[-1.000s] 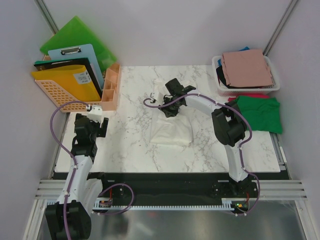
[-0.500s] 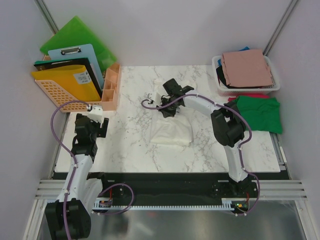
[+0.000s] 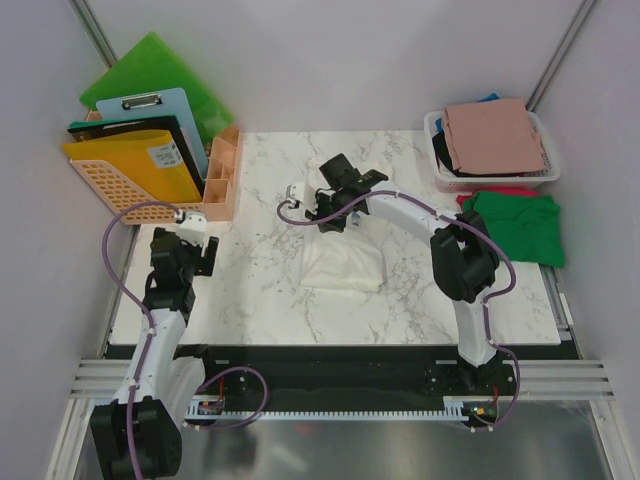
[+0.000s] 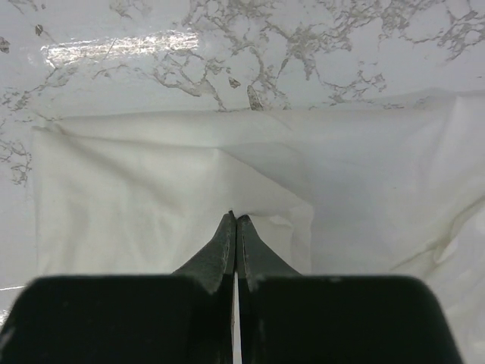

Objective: Fold and stack the t-shirts
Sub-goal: Fold the tshirt

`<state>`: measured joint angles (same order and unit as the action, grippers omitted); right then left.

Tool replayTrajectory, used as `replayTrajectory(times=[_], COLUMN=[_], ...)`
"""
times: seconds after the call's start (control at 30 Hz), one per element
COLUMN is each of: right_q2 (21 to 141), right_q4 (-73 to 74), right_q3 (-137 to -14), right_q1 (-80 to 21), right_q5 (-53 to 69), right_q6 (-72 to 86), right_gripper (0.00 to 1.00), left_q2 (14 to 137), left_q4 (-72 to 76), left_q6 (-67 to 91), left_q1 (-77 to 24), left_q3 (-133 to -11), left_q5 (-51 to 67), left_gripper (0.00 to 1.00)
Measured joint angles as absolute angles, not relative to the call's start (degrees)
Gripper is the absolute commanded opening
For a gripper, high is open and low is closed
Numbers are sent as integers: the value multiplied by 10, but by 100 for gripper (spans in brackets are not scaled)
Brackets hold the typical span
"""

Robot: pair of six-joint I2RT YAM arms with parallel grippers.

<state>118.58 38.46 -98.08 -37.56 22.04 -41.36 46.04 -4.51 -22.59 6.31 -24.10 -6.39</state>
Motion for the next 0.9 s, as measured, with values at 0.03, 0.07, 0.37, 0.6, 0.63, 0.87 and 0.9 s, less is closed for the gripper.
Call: replayTrajectory(times=[0.03, 0.07, 0.37, 0.6, 0.63, 0.87, 0.9], right_q2=[1182, 1181, 1172, 940, 895, 670, 673], right_q4=[385, 385, 342, 237, 224, 223, 244], right_q3=[-982, -983, -956, -773, -759, -765, -767], right_q1=[-376, -376, -365, -300, -296, -259, -247], right_q5=[218, 215, 140, 53, 43, 21, 22], right_q6=[-416, -418, -383, -326, -322, -272, -267], right_gripper=[1, 3, 98, 98, 98, 98, 98], left_q2=[460, 460, 459, 451, 451, 492, 507], left_q4=[-45, -46, -47, -73, -87, -247, -276], left_q6=[-226, -226, -231, -244, -245, -244, -244], left_q1=[63, 63, 63, 63, 63, 81, 86], left_q3=[-240, -240, -238, -234, -239, -406, -449], left_q5=[-62, -60, -57, -43, -38, 56, 83], left_gripper=[100, 100, 100, 100, 100, 100, 100])
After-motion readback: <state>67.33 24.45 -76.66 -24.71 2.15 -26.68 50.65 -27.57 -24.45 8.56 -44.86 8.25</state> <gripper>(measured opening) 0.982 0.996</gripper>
